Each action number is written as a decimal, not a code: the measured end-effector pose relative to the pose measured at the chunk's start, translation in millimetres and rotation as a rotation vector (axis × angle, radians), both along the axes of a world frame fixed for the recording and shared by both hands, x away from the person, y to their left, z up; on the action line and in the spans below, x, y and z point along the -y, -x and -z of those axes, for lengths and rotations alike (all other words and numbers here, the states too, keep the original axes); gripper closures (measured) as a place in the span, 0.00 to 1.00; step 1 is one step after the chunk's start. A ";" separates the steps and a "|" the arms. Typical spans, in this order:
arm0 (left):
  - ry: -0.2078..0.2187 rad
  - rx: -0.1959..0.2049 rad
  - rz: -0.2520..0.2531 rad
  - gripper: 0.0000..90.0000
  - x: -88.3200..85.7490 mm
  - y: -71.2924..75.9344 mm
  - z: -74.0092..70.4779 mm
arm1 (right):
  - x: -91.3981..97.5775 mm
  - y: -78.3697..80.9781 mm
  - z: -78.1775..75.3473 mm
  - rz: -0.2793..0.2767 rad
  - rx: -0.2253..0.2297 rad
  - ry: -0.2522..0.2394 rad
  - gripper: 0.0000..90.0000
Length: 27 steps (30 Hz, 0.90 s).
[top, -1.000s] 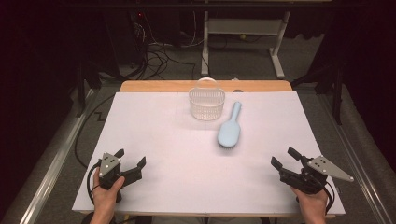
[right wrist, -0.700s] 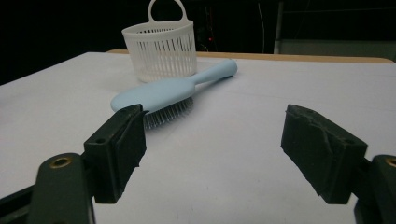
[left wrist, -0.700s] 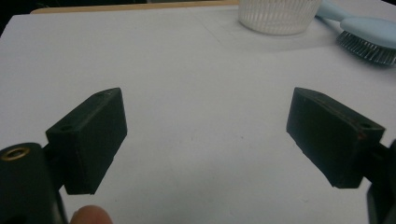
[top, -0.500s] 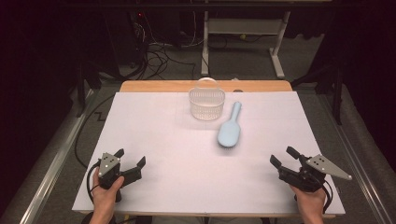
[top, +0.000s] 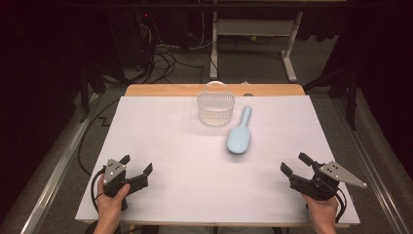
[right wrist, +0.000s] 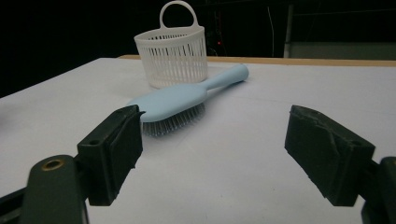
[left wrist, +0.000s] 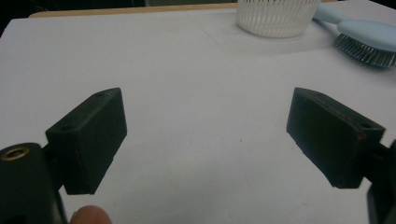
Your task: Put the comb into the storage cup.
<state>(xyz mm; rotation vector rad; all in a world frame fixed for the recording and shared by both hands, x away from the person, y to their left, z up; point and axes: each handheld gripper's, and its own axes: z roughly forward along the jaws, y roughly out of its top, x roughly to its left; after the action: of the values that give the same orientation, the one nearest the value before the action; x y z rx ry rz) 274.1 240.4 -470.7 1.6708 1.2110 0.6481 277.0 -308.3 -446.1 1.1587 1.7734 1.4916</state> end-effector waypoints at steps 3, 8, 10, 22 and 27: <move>0.001 -0.003 0.001 0.14 -0.4 -0.6 0.1 | -2.2 -1.3 0.2 0.003 -0.002 0.002 0.20; 0.002 -0.005 0.004 0.14 -0.8 -1.3 0.4 | -7.3 -2.7 -0.2 -0.009 0.008 0.003 0.18; 0.003 -0.006 0.004 0.14 -0.6 -1.8 0.6 | -9.0 -2.8 -0.4 -0.021 0.016 0.002 0.18; 0.006 -0.008 0.004 0.14 0.1 -2.1 0.6 | -27.4 -9.8 -2.0 -0.059 0.028 0.001 0.18; 0.008 -0.007 0.007 0.14 0.3 -1.9 0.6 | -39.7 -16.5 -3.5 -0.080 0.026 0.015 0.19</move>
<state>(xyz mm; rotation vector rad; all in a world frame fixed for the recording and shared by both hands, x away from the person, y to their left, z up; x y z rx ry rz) 276.0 240.1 -471.3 1.6713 1.2107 0.6329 293.5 -268.5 -442.6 1.0676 1.8292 1.5296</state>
